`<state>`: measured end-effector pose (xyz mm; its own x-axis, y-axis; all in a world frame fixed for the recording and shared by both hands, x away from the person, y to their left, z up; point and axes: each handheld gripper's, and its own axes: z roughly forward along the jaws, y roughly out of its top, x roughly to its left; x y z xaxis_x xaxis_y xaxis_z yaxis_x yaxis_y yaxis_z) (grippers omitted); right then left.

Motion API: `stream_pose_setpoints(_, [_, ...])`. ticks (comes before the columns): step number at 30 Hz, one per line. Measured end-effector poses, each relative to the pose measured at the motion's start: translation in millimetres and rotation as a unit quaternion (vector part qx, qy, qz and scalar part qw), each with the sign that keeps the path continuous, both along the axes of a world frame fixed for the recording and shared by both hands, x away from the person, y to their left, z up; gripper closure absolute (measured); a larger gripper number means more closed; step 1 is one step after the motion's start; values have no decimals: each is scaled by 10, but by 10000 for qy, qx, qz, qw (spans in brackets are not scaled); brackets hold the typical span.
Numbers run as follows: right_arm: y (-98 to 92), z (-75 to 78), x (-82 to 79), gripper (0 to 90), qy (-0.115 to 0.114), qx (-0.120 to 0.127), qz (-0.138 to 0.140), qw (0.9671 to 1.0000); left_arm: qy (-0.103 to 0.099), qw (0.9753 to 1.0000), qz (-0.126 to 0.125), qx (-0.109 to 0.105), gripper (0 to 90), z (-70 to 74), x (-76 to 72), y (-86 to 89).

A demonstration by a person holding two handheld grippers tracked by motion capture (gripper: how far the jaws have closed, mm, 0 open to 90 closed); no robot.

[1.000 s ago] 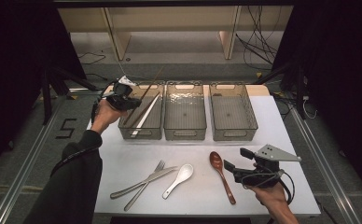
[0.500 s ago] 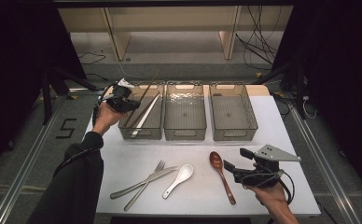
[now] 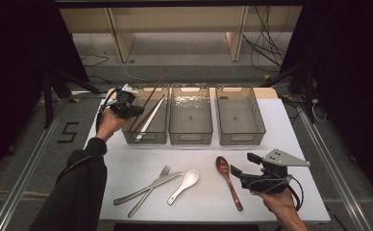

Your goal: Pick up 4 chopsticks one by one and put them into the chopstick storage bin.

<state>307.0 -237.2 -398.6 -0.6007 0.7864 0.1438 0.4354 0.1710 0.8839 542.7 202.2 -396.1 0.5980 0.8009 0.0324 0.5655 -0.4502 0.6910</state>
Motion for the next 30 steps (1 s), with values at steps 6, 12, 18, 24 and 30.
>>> stream_pose_setpoints(6, [0,1,-1,236,-5,1,-1,10000,40,10000,58,-4,827,-40,5,-27])
stream_pose_setpoints(12, [-2,2,-1,236,-2,8,-5,10000,132,9998,140,-37,822,-60,9,-23])
stream_pose_setpoints(18, [-3,2,-1,236,0,8,-9,10000,165,9996,205,-51,780,-62,-11,2])
stream_pose_setpoints(24, [-2,1,-1,236,0,6,-12,10000,258,9994,117,-195,674,-20,-101,34])
stream_pose_setpoints(30, [1,2,-3,236,1,-8,-14,10000,383,9989,-23,-283,552,50,-288,16])
